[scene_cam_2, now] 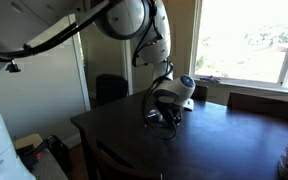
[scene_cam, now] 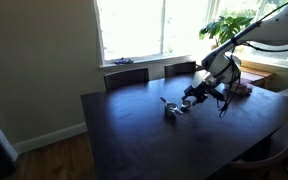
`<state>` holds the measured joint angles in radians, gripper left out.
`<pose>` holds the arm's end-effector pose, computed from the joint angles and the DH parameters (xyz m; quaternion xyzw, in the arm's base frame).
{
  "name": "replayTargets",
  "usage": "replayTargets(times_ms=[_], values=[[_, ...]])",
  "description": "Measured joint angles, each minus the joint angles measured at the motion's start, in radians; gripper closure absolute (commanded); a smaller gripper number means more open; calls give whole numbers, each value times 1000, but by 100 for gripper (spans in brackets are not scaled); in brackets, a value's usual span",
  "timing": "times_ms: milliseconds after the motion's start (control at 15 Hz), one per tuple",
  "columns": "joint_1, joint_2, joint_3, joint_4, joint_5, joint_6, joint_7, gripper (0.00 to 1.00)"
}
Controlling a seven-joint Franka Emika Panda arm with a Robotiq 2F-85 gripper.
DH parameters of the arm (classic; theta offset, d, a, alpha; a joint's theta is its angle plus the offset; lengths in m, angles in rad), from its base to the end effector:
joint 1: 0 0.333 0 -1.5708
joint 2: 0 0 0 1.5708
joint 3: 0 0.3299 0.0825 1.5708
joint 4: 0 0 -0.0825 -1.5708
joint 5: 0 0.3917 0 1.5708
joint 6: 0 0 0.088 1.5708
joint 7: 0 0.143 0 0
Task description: Unstack the measuring cups
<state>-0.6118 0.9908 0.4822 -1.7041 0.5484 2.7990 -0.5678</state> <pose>0.6764 -0.1269 0.0467 -0.9424 0.1477 -0.1543 0.2573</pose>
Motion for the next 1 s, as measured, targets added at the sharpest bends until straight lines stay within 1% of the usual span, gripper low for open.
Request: replayTargets(times_ms=[133, 267, 467, 733, 867, 933, 1000], values=[[5, -22, 4, -10, -14, -4, 3, 0], [19, -50, 4, -20, -37, -34, 20, 0], [69, -94, -16, -25, -82, -114, 70, 2], [198, -142, -100, -20, -139, -208, 163, 6], [268, -147, -151, -10, -170, -237, 207, 14], [301, -147, -176, -5, -183, -245, 227, 14], [333, -146, -201, 1, -198, -252, 247, 12]])
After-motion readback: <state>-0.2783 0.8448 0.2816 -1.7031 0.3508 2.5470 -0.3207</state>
